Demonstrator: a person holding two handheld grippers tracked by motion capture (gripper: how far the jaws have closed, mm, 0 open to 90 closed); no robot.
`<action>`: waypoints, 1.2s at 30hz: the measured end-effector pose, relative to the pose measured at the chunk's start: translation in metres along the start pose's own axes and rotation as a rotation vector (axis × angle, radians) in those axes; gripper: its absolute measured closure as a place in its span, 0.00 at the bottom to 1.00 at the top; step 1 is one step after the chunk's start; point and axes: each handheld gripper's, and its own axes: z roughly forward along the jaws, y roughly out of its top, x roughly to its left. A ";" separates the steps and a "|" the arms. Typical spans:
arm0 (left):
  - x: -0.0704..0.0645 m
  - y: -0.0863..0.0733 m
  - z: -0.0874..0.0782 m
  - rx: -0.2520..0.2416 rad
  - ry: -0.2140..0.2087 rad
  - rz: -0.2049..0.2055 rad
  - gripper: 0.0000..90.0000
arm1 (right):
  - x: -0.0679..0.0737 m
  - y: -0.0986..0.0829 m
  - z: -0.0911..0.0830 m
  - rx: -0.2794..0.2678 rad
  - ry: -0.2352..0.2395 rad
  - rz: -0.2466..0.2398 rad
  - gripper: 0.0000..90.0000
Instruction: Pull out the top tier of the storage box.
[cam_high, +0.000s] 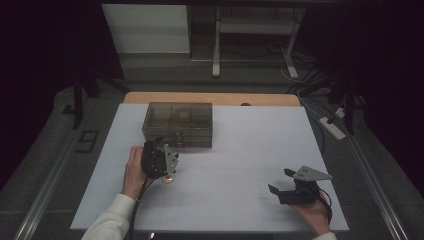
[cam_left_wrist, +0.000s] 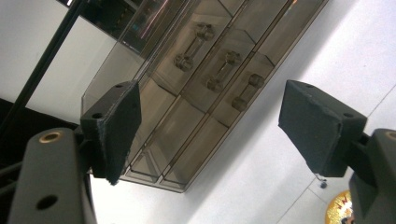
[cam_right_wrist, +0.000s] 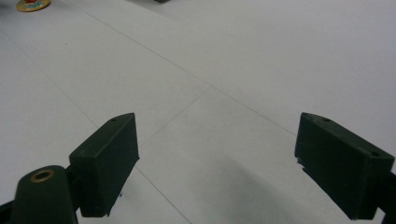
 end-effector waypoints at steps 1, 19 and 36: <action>0.000 0.000 0.000 -0.001 0.001 -0.001 0.24 | 0.000 0.000 0.000 -0.003 -0.001 0.001 0.14; -0.002 0.006 0.006 -0.019 0.032 0.009 0.26 | 0.000 0.000 0.001 0.007 0.000 0.001 0.15; -0.005 0.008 0.016 -0.023 0.081 0.045 0.30 | 0.000 -0.001 0.002 0.009 -0.001 0.003 0.15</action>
